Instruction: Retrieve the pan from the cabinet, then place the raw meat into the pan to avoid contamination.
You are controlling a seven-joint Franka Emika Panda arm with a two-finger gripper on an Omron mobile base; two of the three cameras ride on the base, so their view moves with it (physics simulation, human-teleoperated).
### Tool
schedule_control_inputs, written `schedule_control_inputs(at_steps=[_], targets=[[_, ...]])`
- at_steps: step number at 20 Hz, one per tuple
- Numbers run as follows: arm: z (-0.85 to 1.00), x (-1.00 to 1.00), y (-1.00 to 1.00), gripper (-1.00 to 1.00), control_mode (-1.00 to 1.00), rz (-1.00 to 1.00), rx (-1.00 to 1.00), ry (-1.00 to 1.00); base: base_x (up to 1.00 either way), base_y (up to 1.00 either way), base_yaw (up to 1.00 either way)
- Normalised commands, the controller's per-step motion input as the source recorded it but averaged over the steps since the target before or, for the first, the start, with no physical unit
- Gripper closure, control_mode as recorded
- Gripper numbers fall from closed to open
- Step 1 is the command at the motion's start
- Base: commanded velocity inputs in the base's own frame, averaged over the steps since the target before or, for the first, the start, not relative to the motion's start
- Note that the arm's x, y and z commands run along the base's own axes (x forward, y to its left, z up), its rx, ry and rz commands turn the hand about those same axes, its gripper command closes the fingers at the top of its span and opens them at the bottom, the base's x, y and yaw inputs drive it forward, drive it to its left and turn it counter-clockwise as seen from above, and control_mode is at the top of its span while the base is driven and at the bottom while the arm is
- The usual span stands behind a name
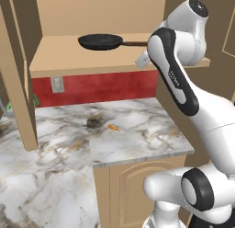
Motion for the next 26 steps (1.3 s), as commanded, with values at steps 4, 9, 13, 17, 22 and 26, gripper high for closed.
schedule_control_inputs(at_steps=[4,9,13,17,22,26], targets=[[0.00,0.22,-0.08,-1.00,-1.00,0.00,0.00,-0.05,0.00,0.00,0.00],[0.00,0.21,-0.14,-1.00,-1.00,0.00,0.00,0.01,0.00,0.00,0.00],[0.00,0.32,-0.15,-1.00,-1.00,0.00,0.00,0.05,0.00,0.00,0.00],[0.00,0.37,-0.12,-1.00,-1.00,0.00,0.00,0.05,0.00,0.00,0.00],[0.00,0.41,-0.06,-1.00,-1.00,0.00,0.00,0.07,0.00,0.00,0.00],[0.00,0.41,0.00,-1.00,-1.00,0.00,0.00,0.02,0.00,0.00,0.00]])
